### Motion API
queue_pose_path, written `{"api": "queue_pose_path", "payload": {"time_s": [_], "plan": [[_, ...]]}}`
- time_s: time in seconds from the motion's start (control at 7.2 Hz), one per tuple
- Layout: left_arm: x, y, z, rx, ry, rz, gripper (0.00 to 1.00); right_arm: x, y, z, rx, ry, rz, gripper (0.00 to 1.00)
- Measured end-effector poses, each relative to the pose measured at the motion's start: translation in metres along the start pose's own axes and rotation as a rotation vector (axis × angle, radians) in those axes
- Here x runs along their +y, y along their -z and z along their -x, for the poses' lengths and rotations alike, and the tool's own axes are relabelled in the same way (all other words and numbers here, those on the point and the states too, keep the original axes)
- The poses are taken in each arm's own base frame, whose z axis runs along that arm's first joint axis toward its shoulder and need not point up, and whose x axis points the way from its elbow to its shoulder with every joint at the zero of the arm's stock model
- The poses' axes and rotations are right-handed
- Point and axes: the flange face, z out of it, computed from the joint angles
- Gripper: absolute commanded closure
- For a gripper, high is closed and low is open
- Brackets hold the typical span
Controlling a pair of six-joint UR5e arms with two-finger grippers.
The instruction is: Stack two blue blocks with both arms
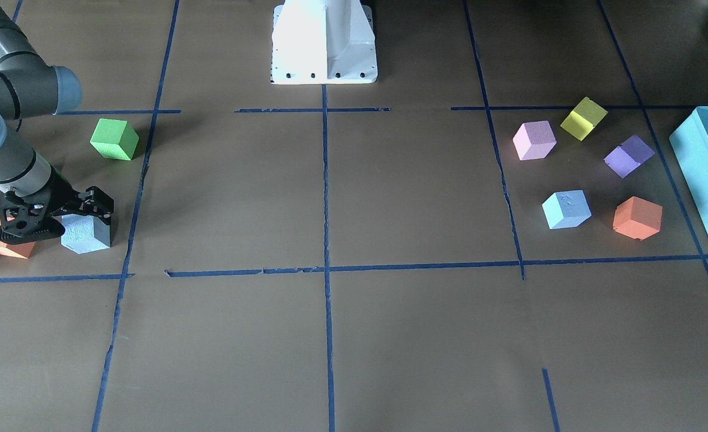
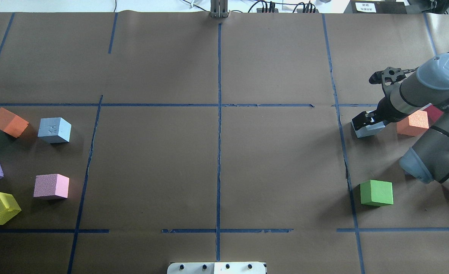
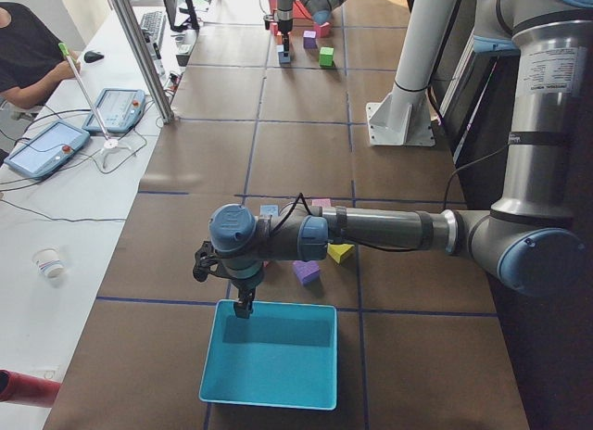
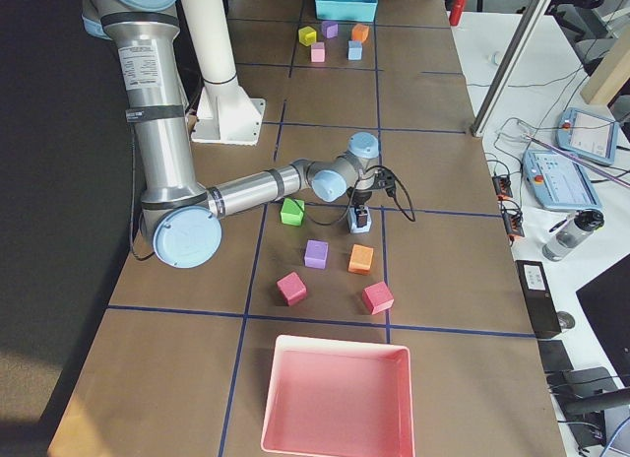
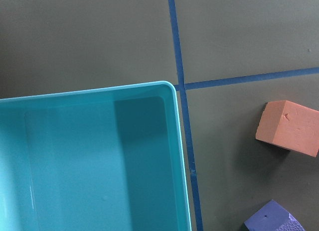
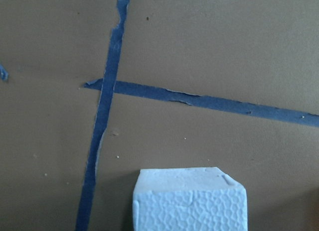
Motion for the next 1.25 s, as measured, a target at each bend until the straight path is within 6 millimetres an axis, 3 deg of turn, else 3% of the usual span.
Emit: {"api": "queue_pose_path", "payload": {"time_s": [0.14, 0.28, 0.56, 0.83, 0.97, 1.25], "plan": [[0.0, 0.0, 0.0, 0.0, -0.001, 0.0, 0.0, 0.001, -0.006, 0.001, 0.007, 0.001, 0.007, 0.67], [0.0, 0.0, 0.0, 0.0, -0.001, 0.0, 0.0, 0.0, -0.008, 0.003, 0.008, 0.006, 0.007, 0.9], [0.0, 0.0, 0.0, 0.0, -0.002, -0.001, 0.0, -0.005, -0.002, 0.01, -0.001, 0.019, -0.003, 1.0], [0.0, 0.0, 0.0, 0.001, -0.003, -0.002, 0.0, -0.013, 0.024, 0.024, -0.016, 0.018, -0.028, 1.0], [0.0, 0.0, -0.001, 0.001, -0.003, -0.002, 0.0, -0.027, 0.044, 0.048, -0.018, 0.013, -0.03, 0.99], [0.0, 0.001, -0.001, 0.001, -0.005, -0.003, 0.0, -0.058, 0.082, 0.135, -0.013, 0.0, 0.002, 0.99]]}}
